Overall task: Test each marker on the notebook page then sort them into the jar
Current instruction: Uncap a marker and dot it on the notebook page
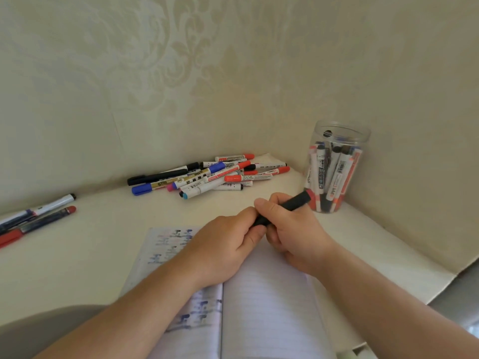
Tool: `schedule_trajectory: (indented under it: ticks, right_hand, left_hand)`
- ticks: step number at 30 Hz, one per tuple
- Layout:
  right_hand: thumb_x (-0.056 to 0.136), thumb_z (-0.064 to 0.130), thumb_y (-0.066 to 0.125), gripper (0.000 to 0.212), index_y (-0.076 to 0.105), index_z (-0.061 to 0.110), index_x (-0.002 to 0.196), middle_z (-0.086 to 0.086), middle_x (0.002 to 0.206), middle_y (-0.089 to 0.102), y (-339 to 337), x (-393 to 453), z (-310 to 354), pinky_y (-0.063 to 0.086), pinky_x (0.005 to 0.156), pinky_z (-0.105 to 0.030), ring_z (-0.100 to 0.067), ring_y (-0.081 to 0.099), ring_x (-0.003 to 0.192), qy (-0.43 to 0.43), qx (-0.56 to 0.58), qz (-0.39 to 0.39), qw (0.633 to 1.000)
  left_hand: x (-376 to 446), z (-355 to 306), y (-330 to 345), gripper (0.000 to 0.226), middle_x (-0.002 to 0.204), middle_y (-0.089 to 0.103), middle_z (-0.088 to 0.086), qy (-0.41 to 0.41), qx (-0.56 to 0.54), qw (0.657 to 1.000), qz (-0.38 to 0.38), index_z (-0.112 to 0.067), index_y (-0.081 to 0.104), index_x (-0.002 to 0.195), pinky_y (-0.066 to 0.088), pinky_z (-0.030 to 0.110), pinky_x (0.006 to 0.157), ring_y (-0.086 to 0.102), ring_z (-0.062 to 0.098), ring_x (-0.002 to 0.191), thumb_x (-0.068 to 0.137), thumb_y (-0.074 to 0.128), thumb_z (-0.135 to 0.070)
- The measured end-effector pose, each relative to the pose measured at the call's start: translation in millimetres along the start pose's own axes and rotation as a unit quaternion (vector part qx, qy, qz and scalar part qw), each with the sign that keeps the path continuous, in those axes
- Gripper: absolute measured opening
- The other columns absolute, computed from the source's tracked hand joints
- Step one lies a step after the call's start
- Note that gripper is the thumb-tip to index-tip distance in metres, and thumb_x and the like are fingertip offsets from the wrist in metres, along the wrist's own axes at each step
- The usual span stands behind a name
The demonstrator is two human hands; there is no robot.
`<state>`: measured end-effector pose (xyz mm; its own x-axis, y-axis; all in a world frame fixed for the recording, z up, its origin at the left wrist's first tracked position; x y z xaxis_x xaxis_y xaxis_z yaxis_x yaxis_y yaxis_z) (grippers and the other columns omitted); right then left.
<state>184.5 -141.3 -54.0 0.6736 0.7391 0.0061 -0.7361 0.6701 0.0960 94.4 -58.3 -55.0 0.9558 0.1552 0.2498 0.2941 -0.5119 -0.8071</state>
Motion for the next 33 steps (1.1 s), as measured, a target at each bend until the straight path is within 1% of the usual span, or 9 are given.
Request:
schedule_trajectory:
  ticks: [4, 6, 10, 12, 14, 17, 20, 24, 33]
  right_hand:
    - [0.099, 0.008, 0.064, 0.036, 0.044, 0.011, 0.07, -0.005, 0.046, 0.037, 0.5, 1.6, -2.2, 0.024, 0.039, -0.019, -0.014, 0.029, 0.037, -0.026, 0.037, 0.024, 0.999]
    - [0.098, 0.008, 0.066, 0.035, 0.046, 0.011, 0.069, -0.007, 0.048, 0.04, -0.8, 2.7, -0.3, 0.026, 0.04, -0.021, -0.015, 0.033, 0.04, -0.041, 0.043, 0.038, 0.998]
    - [0.092, 0.013, 0.07, 0.03, 0.05, 0.01, 0.07, -0.007, 0.049, 0.042, -1.7, 1.4, 2.5, 0.028, 0.041, -0.022, -0.016, 0.035, 0.041, -0.054, 0.029, 0.055, 0.997]
    - [0.097, 0.007, 0.066, 0.029, 0.05, 0.009, 0.072, -0.005, 0.046, 0.038, -8.8, 1.7, 7.1, 0.025, 0.041, -0.021, -0.015, 0.032, 0.039, -0.058, 0.02, 0.028, 0.998]
    - [0.101, 0.004, 0.058, 0.027, 0.05, 0.012, 0.076, -0.003, 0.047, 0.033, -32.5, 3.2, 15.4, 0.018, 0.041, -0.019, -0.014, 0.028, 0.036, -0.066, 0.059, -0.039, 0.995]
    - [0.102, 0.011, 0.052, 0.031, 0.052, 0.017, 0.072, -0.008, 0.052, 0.034, -72.8, 3.7, 25.2, 0.014, 0.042, -0.022, -0.015, 0.025, 0.039, -0.064, 0.113, -0.103, 0.986]
    - [0.104, 0.017, 0.055, 0.031, 0.059, 0.016, 0.073, -0.014, 0.059, 0.044, -89.3, 2.4, 19.1, 0.021, 0.043, -0.027, -0.02, 0.035, 0.047, -0.023, 0.013, -0.088, 0.996]
    - [0.094, 0.014, 0.074, 0.016, 0.066, 0.006, 0.082, -0.011, 0.063, 0.06, -92.5, -1.2, 12.9, 0.039, 0.047, -0.024, -0.019, 0.051, 0.054, -0.016, -0.21, -0.077, 0.975]
    - [0.081, 0.006, 0.076, 0.029, 0.052, 0.01, 0.065, -0.01, 0.056, 0.059, -99.1, -0.5, 5.7, 0.042, 0.046, -0.025, -0.018, 0.052, 0.046, -0.006, -0.23, -0.142, 0.963]
  left_hand:
    - [3.1, 5.0, 2.0, 0.019, 0.086, 0.067, -0.01, -0.006, -0.02, 1.0, 0.013, -0.036, 0.051, 0.118, 0.051, 0.042, 0.071, 0.063, 0.009, 0.074, 0.106, 0.042, -0.047]
    - [4.5, 6.5, 0.6, 0.015, 0.088, 0.069, -0.011, -0.013, -0.044, 0.999, 0.016, -0.042, 0.051, 0.118, 0.052, 0.04, 0.073, 0.064, 0.008, 0.078, 0.106, 0.043, -0.048]
    - [5.3, 5.9, 1.0, 0.025, 0.087, 0.067, -0.013, -0.008, -0.063, 0.997, 0.031, -0.038, 0.053, 0.123, 0.053, 0.037, 0.073, 0.063, 0.004, 0.079, 0.103, 0.047, -0.052]
    - [4.6, 8.9, 1.5, 0.044, 0.075, 0.056, -0.013, -0.031, -0.073, 0.996, 0.033, -0.038, 0.044, 0.126, 0.044, 0.026, 0.06, 0.054, 0.001, 0.066, 0.093, 0.054, -0.065]
    - [3.3, 13.0, 2.8, 0.062, 0.076, 0.05, -0.014, -0.074, -0.071, 0.994, 0.041, -0.04, 0.035, 0.123, 0.036, 0.021, 0.058, 0.048, 0.0, 0.063, 0.08, 0.068, -0.071]
    - [1.4, 7.8, 8.1, 0.055, 0.085, 0.053, -0.014, -0.073, 0.019, 0.994, 0.083, -0.043, 0.039, 0.117, 0.042, 0.025, 0.066, 0.053, 0.002, 0.077, 0.079, 0.075, -0.063]
    - [0.3, -5.7, 16.4, 0.045, 0.089, 0.053, -0.021, -0.024, 0.106, 0.986, 0.123, -0.051, 0.049, 0.125, 0.042, 0.026, 0.075, 0.054, 0.002, 0.09, 0.085, 0.063, -0.067]
    - [4.3, -11.5, 21.5, 0.051, 0.102, 0.057, -0.022, -0.014, 0.147, 0.98, 0.13, -0.061, 0.041, 0.136, 0.042, 0.029, 0.082, 0.053, 0.004, 0.099, 0.088, 0.051, -0.074]
    - [11.6, -14.1, 27.8, 0.06, 0.119, 0.062, -0.019, -0.015, 0.184, 0.971, 0.153, -0.068, 0.019, 0.145, 0.048, 0.036, 0.094, 0.054, 0.011, 0.113, 0.09, 0.042, -0.073]
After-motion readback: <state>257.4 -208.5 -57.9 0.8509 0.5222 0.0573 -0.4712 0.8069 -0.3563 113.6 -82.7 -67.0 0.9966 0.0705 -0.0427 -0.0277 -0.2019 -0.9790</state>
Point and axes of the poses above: each hand's wrist, its own x-axis towards the middle knuckle, its own y-axis out of the palm, z = x × y, the point moved 8 cm from there along x, towards the middle knuckle
